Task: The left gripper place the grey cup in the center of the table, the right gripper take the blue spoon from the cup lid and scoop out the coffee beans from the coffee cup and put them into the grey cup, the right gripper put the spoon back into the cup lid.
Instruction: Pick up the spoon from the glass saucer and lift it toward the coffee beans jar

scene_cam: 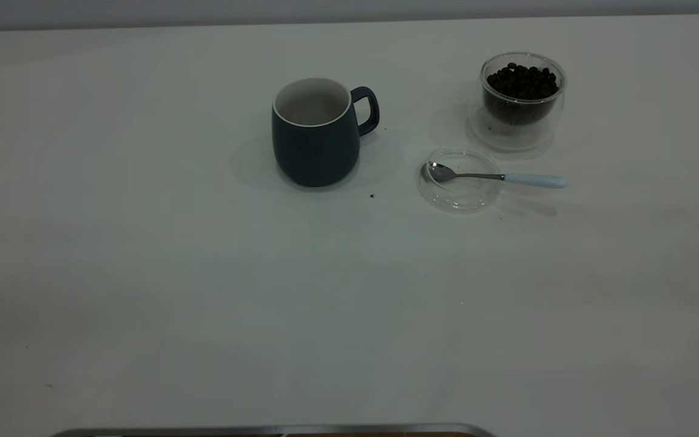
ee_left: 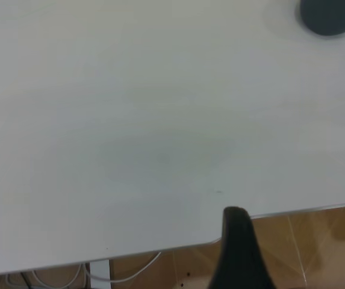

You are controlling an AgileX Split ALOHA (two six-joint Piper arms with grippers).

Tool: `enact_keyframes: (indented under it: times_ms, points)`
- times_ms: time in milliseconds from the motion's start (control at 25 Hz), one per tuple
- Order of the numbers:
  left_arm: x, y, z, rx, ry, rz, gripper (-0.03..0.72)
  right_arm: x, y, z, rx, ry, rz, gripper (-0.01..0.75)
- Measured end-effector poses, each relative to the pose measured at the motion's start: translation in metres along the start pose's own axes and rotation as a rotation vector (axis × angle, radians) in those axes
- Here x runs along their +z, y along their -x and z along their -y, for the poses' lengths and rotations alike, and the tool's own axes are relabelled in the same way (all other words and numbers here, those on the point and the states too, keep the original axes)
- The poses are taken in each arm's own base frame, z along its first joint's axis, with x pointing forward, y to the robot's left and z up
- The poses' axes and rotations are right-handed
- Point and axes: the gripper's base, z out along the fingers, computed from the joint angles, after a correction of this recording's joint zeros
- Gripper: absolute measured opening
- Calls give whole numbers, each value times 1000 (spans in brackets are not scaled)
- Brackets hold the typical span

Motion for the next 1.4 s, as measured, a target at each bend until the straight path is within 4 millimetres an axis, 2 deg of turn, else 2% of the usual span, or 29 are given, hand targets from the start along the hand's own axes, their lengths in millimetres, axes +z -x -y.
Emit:
enact_keyframes:
  times_ms: [880,1080,1160,1320,1400]
  points:
    - [0,0,0,0,0,0,592,0,0,0,7,-1,0,484]
    - [0,0,0,0,0,0,592,0,0,-4,41,47,0,481]
    - [0,0,0,0,0,0,592,1,1,-6,112,64,-9,481]
    - [0,0,0,0,0,0,592,15,18,-10,240,99,-56,495]
    - [0,0,0,0,0,0,592,31,30,-11,271,108,-92,513]
